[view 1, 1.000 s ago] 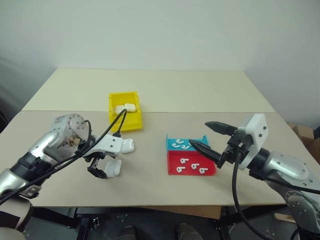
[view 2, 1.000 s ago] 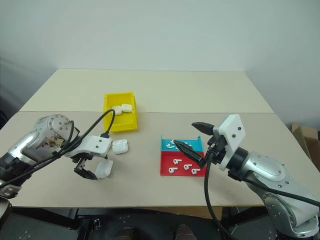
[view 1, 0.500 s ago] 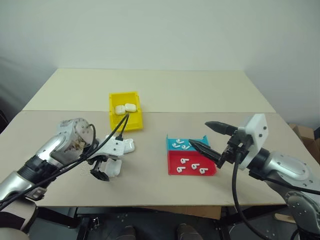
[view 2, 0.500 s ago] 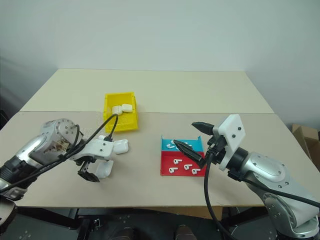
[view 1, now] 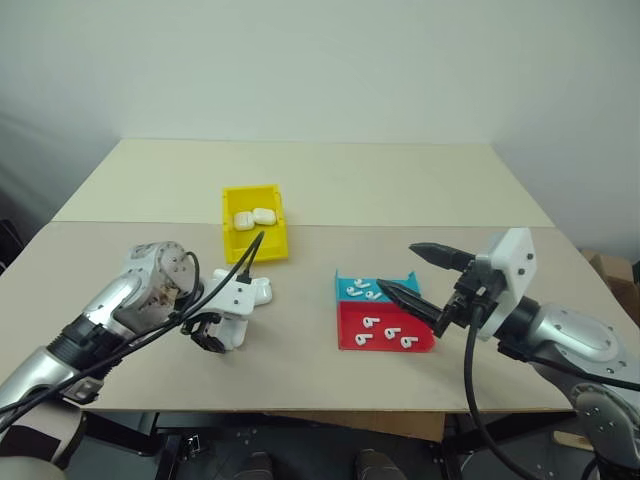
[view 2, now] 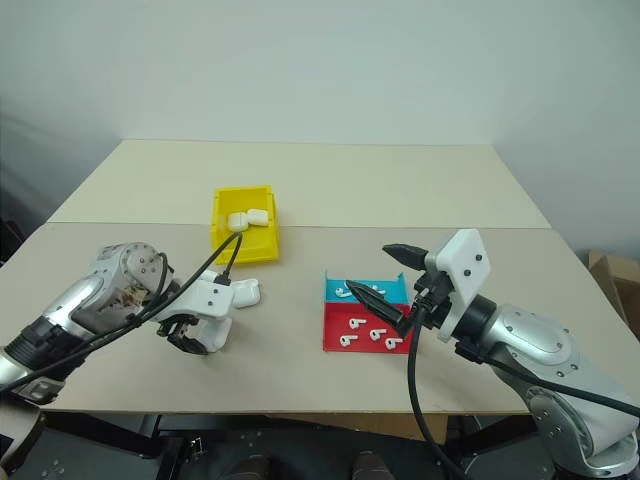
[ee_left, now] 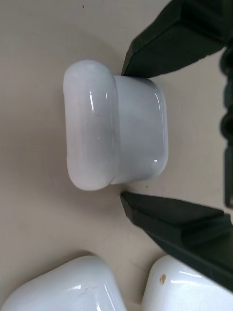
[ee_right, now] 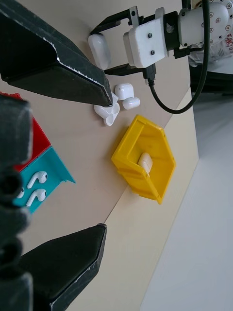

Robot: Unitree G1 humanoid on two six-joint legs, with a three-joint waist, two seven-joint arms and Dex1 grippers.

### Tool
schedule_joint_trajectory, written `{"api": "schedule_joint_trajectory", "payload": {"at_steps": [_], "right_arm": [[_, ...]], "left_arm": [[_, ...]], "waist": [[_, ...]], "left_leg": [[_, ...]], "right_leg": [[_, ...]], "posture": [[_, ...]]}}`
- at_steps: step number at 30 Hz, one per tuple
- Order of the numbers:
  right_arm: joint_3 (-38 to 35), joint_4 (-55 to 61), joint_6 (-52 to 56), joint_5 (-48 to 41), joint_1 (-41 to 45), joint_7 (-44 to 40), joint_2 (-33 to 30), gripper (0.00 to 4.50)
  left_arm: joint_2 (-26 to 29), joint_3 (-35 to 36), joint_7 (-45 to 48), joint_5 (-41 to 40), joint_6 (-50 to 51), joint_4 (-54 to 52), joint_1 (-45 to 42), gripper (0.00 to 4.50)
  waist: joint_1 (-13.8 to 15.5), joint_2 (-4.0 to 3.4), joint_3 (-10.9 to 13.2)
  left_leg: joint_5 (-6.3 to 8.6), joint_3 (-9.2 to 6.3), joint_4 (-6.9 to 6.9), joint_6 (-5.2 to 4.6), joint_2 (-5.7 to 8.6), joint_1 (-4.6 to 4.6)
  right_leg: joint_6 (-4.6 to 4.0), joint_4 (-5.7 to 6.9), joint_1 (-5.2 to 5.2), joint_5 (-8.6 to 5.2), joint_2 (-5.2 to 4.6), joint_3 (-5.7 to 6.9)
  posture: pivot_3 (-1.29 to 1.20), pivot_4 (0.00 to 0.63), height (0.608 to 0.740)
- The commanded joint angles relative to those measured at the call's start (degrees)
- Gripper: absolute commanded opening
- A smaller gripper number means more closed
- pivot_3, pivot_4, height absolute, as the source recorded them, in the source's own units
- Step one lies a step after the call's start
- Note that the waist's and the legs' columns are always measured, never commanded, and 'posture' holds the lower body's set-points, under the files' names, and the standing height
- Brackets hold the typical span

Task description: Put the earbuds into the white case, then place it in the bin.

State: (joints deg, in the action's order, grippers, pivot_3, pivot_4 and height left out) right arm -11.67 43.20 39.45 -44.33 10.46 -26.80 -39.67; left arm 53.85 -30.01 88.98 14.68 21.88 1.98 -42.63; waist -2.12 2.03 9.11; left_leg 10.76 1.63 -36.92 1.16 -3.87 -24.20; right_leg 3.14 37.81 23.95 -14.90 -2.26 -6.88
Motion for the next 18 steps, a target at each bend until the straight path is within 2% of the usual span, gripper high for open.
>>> {"api": "schedule_joint_trajectory", "payload": {"at_steps": [1,4,9,12,15,18], "right_arm": [[-1.39,2.07,-0.03,-1.23,0.01,-0.10,-0.83,4.50],[-1.40,1.36,-0.29,-1.42,0.34,-1.16,-1.48,4.50],[-2.44,-1.73,-1.18,-3.08,0.64,-9.63,-6.09,4.50],[-3.53,-4.38,-2.28,-3.55,0.63,-15.84,-9.10,4.50],[-3.89,-7.18,-2.89,-3.65,1.40,-22.06,-11.96,4.50],[-4.38,-10.11,-3.04,-3.97,2.27,-27.59,-14.73,4.50]], "left_arm": [[0.85,0.64,0.44,0.25,-1.19,0.26,1.23,2.81],[1.97,3.06,0.24,-1.33,-3.28,0.74,1.92,2.81],[4.56,13.09,0.35,-10.20,-9.96,2.44,3.16,2.81],[5.01,20.89,0.85,-18.29,-11.25,3.15,2.68,2.81],[2.81,28.26,-0.51,-27.15,-5.96,1.65,2.37,2.81],[-2.12,36.15,-7.60,-36.74,2.78,-3.81,3.13,2.81]], "waist": [[-0.03,0.00,0.00],[-0.29,0.00,0.00],[-0.46,0.02,0.01],[-0.32,0.03,0.02],[-0.10,0.03,0.02],[0.02,0.03,0.02]], "left_leg": [[0.00,0.00,0.00,0.00,0.00,0.00],[0.00,0.00,0.00,0.00,0.00,-0.02],[0.00,0.00,0.01,0.00,-0.03,-0.08],[0.00,0.00,0.00,0.00,-0.02,-0.12],[0.01,0.00,0.00,-0.01,-0.02,-0.12],[0.01,-0.01,-0.01,-0.01,-0.03,-0.12]], "right_leg": [[0.00,0.00,0.00,0.00,0.00,0.00],[0.00,0.01,0.03,0.00,0.00,0.00],[0.00,0.01,0.11,0.00,0.01,0.01],[0.00,-0.03,0.11,0.00,0.00,0.02],[0.01,-0.08,0.08,0.00,-0.01,0.05],[0.02,-0.07,0.07,0.00,-0.02,0.07]], "posture": [[0.00,0.150,0.740],[0.00,0.150,0.740],[0.00,0.150,0.740],[0.00,0.150,0.740],[0.00,0.150,0.740],[0.00,0.150,0.740]]}}
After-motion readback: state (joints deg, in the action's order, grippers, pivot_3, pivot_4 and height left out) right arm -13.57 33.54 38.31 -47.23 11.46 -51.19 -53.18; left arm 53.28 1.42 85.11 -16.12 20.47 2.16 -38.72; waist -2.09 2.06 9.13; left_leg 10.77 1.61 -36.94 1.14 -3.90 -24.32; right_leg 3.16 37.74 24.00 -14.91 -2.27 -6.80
